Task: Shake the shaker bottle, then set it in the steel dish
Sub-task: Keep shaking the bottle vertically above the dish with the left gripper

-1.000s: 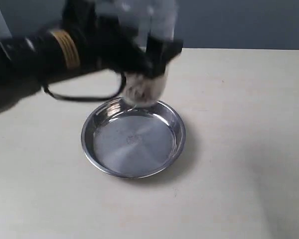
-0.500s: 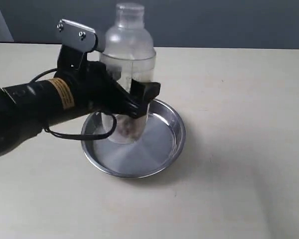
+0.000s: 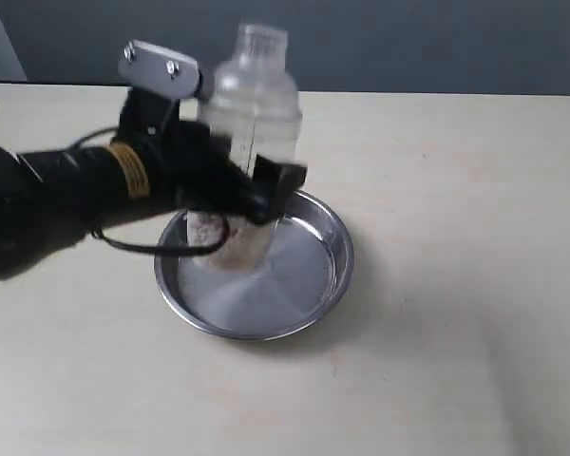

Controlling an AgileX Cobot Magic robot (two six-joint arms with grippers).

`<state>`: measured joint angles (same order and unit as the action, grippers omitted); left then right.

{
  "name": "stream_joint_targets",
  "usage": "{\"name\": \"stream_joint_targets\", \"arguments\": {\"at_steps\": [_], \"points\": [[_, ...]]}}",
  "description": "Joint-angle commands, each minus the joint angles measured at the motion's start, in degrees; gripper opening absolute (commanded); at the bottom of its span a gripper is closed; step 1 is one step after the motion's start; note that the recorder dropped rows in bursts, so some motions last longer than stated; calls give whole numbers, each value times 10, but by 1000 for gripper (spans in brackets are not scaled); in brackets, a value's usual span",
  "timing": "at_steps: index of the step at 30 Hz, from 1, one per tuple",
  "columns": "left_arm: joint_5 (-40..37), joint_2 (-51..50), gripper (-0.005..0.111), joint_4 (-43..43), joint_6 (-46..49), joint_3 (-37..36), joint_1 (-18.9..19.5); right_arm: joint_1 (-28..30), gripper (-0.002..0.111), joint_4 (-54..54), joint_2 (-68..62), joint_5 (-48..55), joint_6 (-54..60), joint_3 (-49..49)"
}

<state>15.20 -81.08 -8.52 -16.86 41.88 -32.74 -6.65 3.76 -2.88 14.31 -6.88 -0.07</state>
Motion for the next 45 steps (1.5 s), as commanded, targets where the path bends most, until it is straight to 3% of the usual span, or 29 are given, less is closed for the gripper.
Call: {"name": "stream_joint_targets", "arguments": {"at_steps": [1,5,9,13,15,18,20,23,25,27,28,30,32,36,39,43,45], "points": [[72,97,0,-51,18,103,-4,-2,-1,0,-2,-8,2,1],[-30,36,0,-48,19,58,-4,-2,-1,0,-2,-8,2,1],[56,-21,0,36,9,3,-2,-2,-1,0,-2,-9,2,1],[115,38,0,-12,6,56,-5,-2,-1,0,-2,-9,2,1],[79,65,0,-24,22,88,-5,-2,-1,0,-2,-9,2,1],[9,-11,0,-21,25,36,-2,-2,-1,0,-2,-9,2,1],[54,-60,0,28,19,5,2,-2,-1,0,-2,-7,2,1],[141,34,0,-39,12,65,-4,-2,-1,0,-2,-7,2,1],[90,64,0,-35,55,90,-4,-2,-1,0,-2,-7,2,1],[16,13,0,-33,57,48,-4,-2,-1,0,-2,-7,2,1],[28,-39,0,-19,55,13,-2,-2,-1,0,-2,-7,2,1],[77,-44,0,-19,21,-2,-14,-2,-1,0,-2,-7,2,1],[114,27,0,-43,19,47,-22,-2,-1,0,-2,-9,2,1],[71,94,0,-54,49,96,-21,-2,-1,0,-2,-9,2,1],[17,41,0,-18,70,51,-9,-2,-1,0,-2,-9,2,1],[75,-56,0,93,31,-5,11,-2,-1,0,-2,-9,2,1],[119,-32,0,40,-5,3,3,-2,-1,0,-2,-9,2,1]]}}
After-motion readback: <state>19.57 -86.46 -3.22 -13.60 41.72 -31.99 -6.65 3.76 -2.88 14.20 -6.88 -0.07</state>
